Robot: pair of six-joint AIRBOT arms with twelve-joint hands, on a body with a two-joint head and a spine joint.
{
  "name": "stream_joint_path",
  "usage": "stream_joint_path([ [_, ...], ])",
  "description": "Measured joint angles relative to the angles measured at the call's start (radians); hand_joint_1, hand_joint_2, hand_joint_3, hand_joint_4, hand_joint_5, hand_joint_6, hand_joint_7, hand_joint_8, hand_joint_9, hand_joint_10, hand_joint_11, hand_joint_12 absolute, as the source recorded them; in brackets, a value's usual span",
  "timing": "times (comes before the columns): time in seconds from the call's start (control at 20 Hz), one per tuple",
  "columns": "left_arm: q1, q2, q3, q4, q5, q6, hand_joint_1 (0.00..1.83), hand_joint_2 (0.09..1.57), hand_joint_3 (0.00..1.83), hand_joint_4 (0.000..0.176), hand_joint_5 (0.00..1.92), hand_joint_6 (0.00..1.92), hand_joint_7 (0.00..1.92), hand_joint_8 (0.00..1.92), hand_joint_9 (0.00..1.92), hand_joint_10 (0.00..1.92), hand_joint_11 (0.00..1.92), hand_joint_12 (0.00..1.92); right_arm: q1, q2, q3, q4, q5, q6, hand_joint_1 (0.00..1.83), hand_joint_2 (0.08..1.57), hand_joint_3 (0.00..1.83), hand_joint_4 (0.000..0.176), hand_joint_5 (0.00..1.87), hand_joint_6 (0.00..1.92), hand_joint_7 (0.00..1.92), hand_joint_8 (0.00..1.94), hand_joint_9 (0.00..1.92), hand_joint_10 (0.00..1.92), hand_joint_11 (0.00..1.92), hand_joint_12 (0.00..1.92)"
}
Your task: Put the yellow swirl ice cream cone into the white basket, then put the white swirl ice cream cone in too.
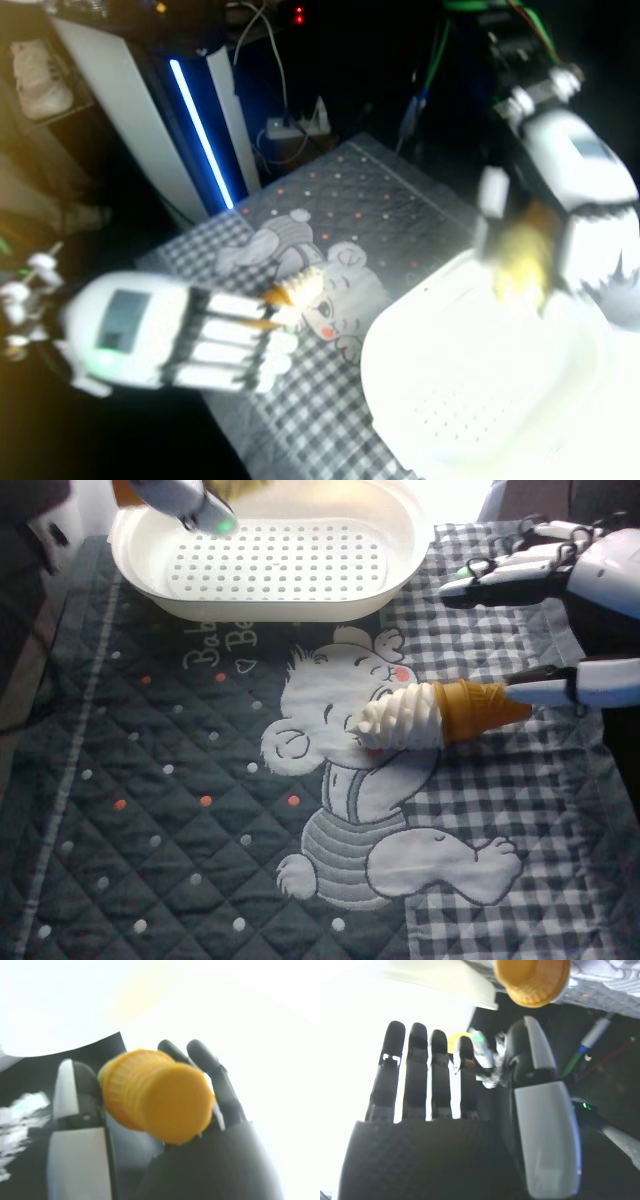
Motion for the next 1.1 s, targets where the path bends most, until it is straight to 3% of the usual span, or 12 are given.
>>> stream_joint_path([
  [0.1, 0.000, -0.063, 0.080, -0.001, 0.087, -0.002, 1.07, 0.97, 0.00, 0.000, 0.84, 0.03, 0.76, 0.41, 0.75, 0.89, 0.68, 1.41, 0.012, -0.020, 0.011, -0.009, 0.012, 0.007, 0.83, 1.15, 0.00, 0.025, 0.46, 0.00, 0.41, 0.00, 0.45, 0.00, 0.19, 0.78],
  [0.3, -0.004, -0.087, 0.120, -0.003, 0.136, -0.002, 0.98, 0.92, 0.00, 0.003, 0.78, 0.00, 0.78, 0.25, 0.62, 0.99, 0.56, 1.49, 0.039, -0.031, 0.012, -0.026, 0.054, 0.014, 0.81, 1.16, 0.00, 0.000, 0.47, 0.00, 0.43, 0.00, 0.45, 0.00, 0.26, 0.62],
  [0.4, 0.008, -0.078, 0.106, -0.003, 0.131, -0.001, 0.90, 0.94, 0.00, 0.007, 0.69, 0.00, 0.78, 0.11, 0.69, 0.62, 0.50, 1.22, 0.039, -0.032, 0.012, -0.029, 0.065, 0.018, 0.80, 1.14, 0.00, 0.032, 0.44, 0.00, 0.37, 0.00, 0.36, 0.00, 0.10, 0.70],
  [0.45, 0.019, -0.057, 0.072, -0.004, 0.129, -0.002, 0.87, 0.93, 0.00, 0.034, 0.65, 0.00, 0.76, 0.01, 0.75, 0.30, 0.48, 1.15, 0.039, -0.032, 0.012, -0.030, 0.068, 0.026, 0.74, 1.14, 0.00, 0.061, 0.42, 0.00, 0.36, 0.00, 0.36, 0.00, 0.09, 0.76],
  [0.6, 0.033, 0.021, -0.056, 0.005, 0.071, -0.002, 0.87, 0.91, 0.00, 0.027, 0.63, 0.00, 0.75, 0.00, 0.76, 0.32, 0.43, 1.30, 0.042, -0.032, 0.013, -0.027, 0.085, 0.060, 0.66, 1.14, 0.00, 0.077, 0.42, 0.00, 0.36, 0.00, 0.40, 0.00, 0.19, 0.75],
  [0.7, 0.033, 0.072, -0.134, 0.032, -0.007, -0.002, 0.79, 0.92, 0.00, 0.077, 0.54, 0.00, 0.62, 0.00, 0.63, 0.26, 0.33, 1.32, 0.043, -0.032, 0.013, -0.026, 0.105, 0.068, 0.62, 1.12, 0.00, 0.097, 0.40, 0.00, 0.37, 0.01, 0.40, 0.00, 0.23, 0.68],
  [0.75, 0.033, 0.092, -0.162, 0.051, -0.035, -0.002, 0.79, 0.92, 0.00, 0.077, 0.54, 0.00, 0.62, 0.00, 0.63, 0.26, 0.33, 1.32, 0.043, -0.032, 0.013, -0.027, 0.111, 0.072, 0.62, 1.12, 0.00, 0.097, 0.40, 0.00, 0.37, 0.01, 0.40, 0.00, 0.23, 0.68],
  [0.85, 0.033, 0.143, -0.235, 0.076, -0.090, -0.002, 0.69, 0.93, 0.00, 0.130, 0.33, 0.00, 0.36, 0.00, 0.34, 0.03, 0.02, 0.91, 0.055, -0.032, 0.013, -0.029, 0.113, 0.076, 0.64, 1.07, 0.00, 0.133, 0.36, 0.00, 0.33, 0.00, 0.33, 0.00, 0.11, 0.77],
  [0.9, 0.035, 0.181, -0.291, 0.081, -0.131, -0.002, 0.61, 0.93, 0.00, 0.136, 0.24, 0.00, 0.20, 0.00, 0.16, 0.00, 0.00, 0.57, 0.056, -0.032, 0.013, -0.022, 0.119, 0.077, 0.71, 1.02, 0.00, 0.103, 0.38, 0.00, 0.35, 0.00, 0.37, 0.00, 0.09, 0.93],
  [1.0, 0.056, 0.277, -0.409, 0.093, -0.256, -0.008, 0.63, 0.92, 0.00, 0.164, 0.21, 0.00, 0.15, 0.00, 0.13, 0.00, 0.00, 0.46, 0.057, -0.032, 0.013, -0.026, 0.115, 0.076, 0.72, 0.97, 0.00, 0.085, 0.40, 0.00, 0.37, 0.00, 0.43, 0.01, 0.09, 1.04],
  [1.05, 0.067, 0.317, -0.449, 0.095, -0.305, -0.009, 0.63, 0.92, 0.00, 0.164, 0.21, 0.00, 0.15, 0.00, 0.13, 0.00, 0.00, 0.46, 0.057, -0.032, 0.013, -0.028, 0.112, 0.077, 0.72, 0.97, 0.00, 0.085, 0.40, 0.00, 0.37, 0.00, 0.43, 0.01, 0.09, 1.04],
  [1.1, 0.089, 0.370, -0.499, 0.093, -0.372, -0.009, 0.68, 0.91, 0.00, 0.138, 0.20, 0.00, 0.13, 0.00, 0.11, 0.00, 0.00, 0.40, 0.057, -0.032, 0.013, -0.032, 0.104, 0.077, 0.72, 0.96, 0.00, 0.078, 0.41, 0.00, 0.37, 0.00, 0.43, 0.00, 0.07, 1.03],
])
